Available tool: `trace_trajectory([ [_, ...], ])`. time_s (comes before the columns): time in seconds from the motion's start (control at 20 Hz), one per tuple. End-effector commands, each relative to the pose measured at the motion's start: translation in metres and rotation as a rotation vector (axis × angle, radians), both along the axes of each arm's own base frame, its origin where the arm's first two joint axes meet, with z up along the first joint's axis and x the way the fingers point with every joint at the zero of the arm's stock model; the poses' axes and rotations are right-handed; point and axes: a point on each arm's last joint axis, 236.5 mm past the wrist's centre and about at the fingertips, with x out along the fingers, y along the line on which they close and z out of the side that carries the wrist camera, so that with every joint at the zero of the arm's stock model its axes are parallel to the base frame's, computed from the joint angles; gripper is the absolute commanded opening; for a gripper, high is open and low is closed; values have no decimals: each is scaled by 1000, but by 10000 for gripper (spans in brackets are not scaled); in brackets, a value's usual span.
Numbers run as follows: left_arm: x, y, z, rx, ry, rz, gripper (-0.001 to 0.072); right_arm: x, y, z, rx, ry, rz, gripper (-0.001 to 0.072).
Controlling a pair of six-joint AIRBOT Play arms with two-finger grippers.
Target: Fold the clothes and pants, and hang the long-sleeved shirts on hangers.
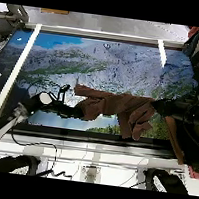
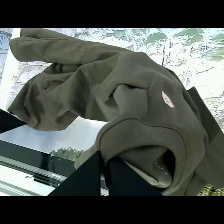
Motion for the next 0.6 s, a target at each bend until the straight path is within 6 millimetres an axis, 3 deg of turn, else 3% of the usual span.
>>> trace_trajectory([
  [0.0,2,-3,-32,7,66,47,644,3,-2,2,-6,-14,-10,17],
  [0.05,5,-1,-38,15,65,59,516,4,-2,3,-4,-21,-13,18],
  [0.2,27,3,-37,21,1,114,247,8,-3,6,0,-38,-20,17],
  [0.25,39,5,-32,19,-32,135,79,9,-3,7,0,-45,-23,18],
  [0.3,53,8,-25,16,-68,155,20,11,-4,7,-2,-51,-27,17],
  [0.45,97,22,9,-14,-162,216,20,18,-9,12,-14,-89,-48,17],
  [0.55,129,42,49,-36,-265,261,20,30,-14,21,-17,-149,-76,18],
])
